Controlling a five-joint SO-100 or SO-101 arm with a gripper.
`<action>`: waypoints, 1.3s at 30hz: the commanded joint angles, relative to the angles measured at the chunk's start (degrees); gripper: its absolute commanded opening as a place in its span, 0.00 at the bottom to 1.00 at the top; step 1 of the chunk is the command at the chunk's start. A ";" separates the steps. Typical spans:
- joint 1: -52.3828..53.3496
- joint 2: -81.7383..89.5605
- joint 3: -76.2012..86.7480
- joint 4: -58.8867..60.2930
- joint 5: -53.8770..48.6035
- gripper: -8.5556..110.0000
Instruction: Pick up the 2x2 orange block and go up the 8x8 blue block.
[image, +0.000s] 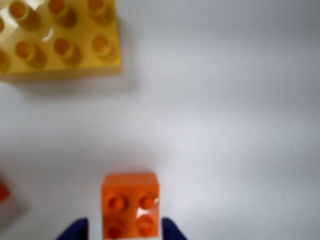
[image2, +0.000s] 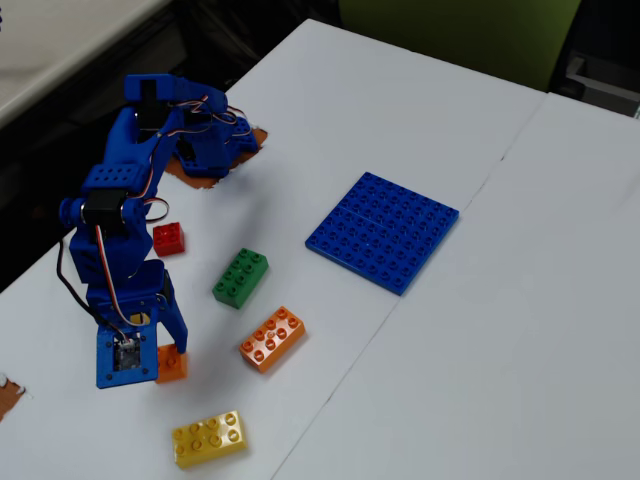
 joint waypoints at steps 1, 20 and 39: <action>0.44 0.26 -3.34 -1.76 0.00 0.24; 1.85 -2.90 -3.43 -1.85 -1.85 0.27; 1.58 -4.83 -3.60 -3.96 -0.35 0.11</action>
